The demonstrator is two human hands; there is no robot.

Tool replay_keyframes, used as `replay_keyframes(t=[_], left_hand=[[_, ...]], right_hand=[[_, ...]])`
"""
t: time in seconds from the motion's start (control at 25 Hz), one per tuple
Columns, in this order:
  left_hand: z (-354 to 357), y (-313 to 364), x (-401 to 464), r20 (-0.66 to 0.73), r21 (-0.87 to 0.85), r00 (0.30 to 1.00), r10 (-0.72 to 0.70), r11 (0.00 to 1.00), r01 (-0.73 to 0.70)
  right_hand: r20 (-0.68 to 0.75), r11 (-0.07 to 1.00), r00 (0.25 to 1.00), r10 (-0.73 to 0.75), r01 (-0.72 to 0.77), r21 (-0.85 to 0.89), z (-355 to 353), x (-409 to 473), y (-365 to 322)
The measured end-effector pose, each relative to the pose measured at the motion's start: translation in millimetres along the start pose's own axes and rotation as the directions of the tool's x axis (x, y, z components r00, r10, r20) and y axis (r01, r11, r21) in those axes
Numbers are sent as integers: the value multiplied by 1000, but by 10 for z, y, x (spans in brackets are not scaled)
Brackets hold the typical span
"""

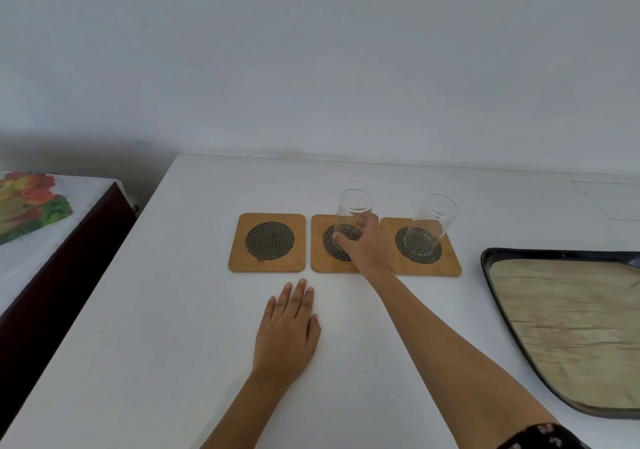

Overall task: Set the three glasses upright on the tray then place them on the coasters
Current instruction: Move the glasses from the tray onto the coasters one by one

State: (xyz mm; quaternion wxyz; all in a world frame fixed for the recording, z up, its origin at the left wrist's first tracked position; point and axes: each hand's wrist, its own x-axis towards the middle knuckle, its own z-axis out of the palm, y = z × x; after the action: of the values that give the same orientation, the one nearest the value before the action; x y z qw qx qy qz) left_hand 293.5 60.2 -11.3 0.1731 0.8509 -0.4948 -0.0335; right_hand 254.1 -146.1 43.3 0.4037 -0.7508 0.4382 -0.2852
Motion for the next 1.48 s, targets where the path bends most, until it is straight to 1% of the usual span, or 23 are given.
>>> replay_keyframes(t=[0.12, 0.28, 0.4, 0.48, 0.56, 0.76, 0.88, 0.96, 1.04, 1.12, 1.16, 1.24, 1.32, 1.4, 1.48], left_hand=[[2, 8, -2, -5, -8, 1000, -7, 1000, 7], [-19, 39, -13, -15, -1, 1000, -2, 1000, 2], [-34, 37, -14, -2, 1, 1000, -3, 1000, 3], [-37, 63, -17, 4, -2, 1000, -11, 1000, 11], [-40, 145, -43, -6, -10, 1000, -23, 1000, 23], [14, 552, -116, 8, -7, 1000, 9, 1000, -9], [78, 851, -123, 36, 5, 999, 34, 999, -35], [109, 1037, -131, 52, 14, 998, 37, 999, -37], [129, 1183, -141, 69, 21, 997, 31, 999, -33], [142, 1287, -160, 85, 33, 996, 23, 999, -26], [148, 1323, -171, 89, 38, 996, 18, 999, -21], [161, 1341, -185, 84, 39, 996, 12, 999, -15], [168, 1338, -191, 75, 33, 997, 13, 999, -16], [177, 1342, -200, 68, 30, 998, 14, 999, -16], [179, 1337, -206, 58, 23, 998, 16, 1000, -17]], right_hand=[[16, 999, 1000, 6, -7, 40, -10, -5, -2], [79, 996, 997, 26, -33, 87, -110, -35, 13], [55, 993, 998, 28, -34, 113, -304, -109, 33], [-13, 984, 1000, 12, -10, 177, -512, -166, 48], [-132, 978, 991, -19, 46, 204, -785, -232, 75], [-347, 959, 927, -142, 215, 182, -1645, -392, 222], [-462, 968, 872, -160, 230, 97, -2213, -446, 367], [-518, 980, 837, -177, 197, -17, -2586, -468, 510], [-573, 974, 792, -211, 122, -189, -2917, -457, 684], [-606, 940, 770, -201, -23, -341, -3207, -428, 871], [-612, 918, 776, -154, -117, -380, -3335, -427, 965], [-598, 867, 801, -10, -291, -404, -3539, -448, 1139], [-552, 833, 824, 128, -391, -391, -3680, -495, 1299], [-500, 848, 843, 199, -404, -342, -3752, -562, 1441], [-468, 900, 861, 201, -351, -258, -3768, -616, 1522]])
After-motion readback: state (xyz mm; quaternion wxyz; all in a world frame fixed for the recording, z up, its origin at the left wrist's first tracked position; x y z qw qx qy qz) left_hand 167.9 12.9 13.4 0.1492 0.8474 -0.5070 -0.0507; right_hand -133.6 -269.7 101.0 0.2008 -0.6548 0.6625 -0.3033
